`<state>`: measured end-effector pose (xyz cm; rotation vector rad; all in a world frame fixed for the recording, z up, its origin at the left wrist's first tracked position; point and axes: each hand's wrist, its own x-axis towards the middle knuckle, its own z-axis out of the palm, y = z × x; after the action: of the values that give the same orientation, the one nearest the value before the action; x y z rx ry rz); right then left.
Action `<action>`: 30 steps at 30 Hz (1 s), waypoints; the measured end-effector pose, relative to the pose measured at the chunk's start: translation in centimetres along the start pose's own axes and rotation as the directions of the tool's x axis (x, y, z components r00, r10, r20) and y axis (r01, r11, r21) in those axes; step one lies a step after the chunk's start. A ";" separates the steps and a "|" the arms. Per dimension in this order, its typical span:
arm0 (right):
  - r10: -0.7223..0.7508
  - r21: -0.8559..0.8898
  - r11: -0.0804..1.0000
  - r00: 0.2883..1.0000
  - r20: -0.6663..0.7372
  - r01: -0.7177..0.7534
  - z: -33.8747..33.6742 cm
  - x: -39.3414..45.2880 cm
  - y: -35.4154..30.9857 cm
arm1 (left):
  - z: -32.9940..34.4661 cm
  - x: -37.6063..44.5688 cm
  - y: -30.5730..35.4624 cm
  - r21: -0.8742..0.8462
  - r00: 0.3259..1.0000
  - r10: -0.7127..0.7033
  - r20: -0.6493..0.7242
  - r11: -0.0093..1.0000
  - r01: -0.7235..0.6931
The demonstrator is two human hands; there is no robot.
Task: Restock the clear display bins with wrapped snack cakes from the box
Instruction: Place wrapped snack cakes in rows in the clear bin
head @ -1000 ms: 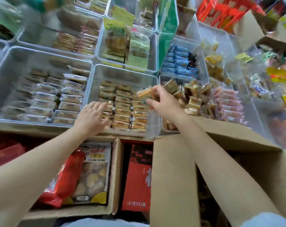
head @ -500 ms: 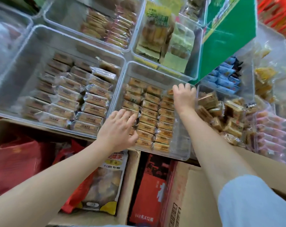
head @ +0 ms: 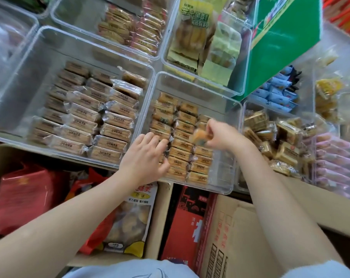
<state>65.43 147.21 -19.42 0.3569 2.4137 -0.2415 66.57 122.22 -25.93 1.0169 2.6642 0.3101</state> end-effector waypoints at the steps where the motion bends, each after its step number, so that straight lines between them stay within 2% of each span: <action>1: -0.006 -0.097 0.995 0.992 0.124 0.019 0.4 -1.1 -0.4 | 0.0 0.0 0.0 0.000 1.000 0.000 -0.002 1.000 0.000; 4: 0.011 -0.280 0.957 0.953 0.303 0.077 2.5 -3.2 -1.5 | -0.1 0.0 0.1 0.004 1.000 0.002 -0.002 1.000 -0.002; 8: 0.037 -0.274 0.956 0.884 0.465 0.104 4.3 -4.2 -1.2 | -0.1 -0.1 0.0 -0.001 1.000 0.000 -0.009 1.000 0.000; 17: 0.020 -0.158 0.987 0.940 0.340 0.036 4.7 -4.9 -0.6 | -0.1 0.0 0.0 0.014 0.999 0.009 -0.038 1.000 -0.008; 20: 0.017 -0.081 0.997 0.979 0.203 -0.001 3.2 -7.4 -0.3 | 0.2 -0.1 -0.2 0.016 0.998 0.024 -0.056 1.000 -0.023; 22: -0.007 0.021 1.000 0.999 0.051 0.006 1.9 -10.6 -0.2 | 0.3 -0.1 -0.4 0.011 0.997 0.017 -0.070 1.000 -0.016; 24: -0.054 0.154 0.985 0.987 -0.149 0.077 0.9 -14.9 0.6 | 0.2 -0.1 0.1 -0.004 0.998 -0.016 -0.061 1.000 0.016; 26: -0.082 0.213 0.961 0.916 -0.393 0.178 0.7 -19.6 2.0 | -0.2 -0.7 2.2 -0.087 0.996 -0.069 -0.054 0.994 0.064; 28: -0.057 0.229 0.944 0.802 -0.595 0.237 1.3 -24.3 4.0 | -1.0 -2.5 6.6 -0.254 0.998 -0.056 -0.039 0.966 0.045; 30: 0.013 0.272 0.932 0.729 -0.684 0.238 2.7 -28.1 6.6 | -1.7 -5.3 12.4 -0.504 1.000 0.000 -0.009 0.864 -0.005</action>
<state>89.78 147.34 -3.62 0.5223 3.1342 -0.7048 77.44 127.52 -19.74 0.8421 2.3808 0.9551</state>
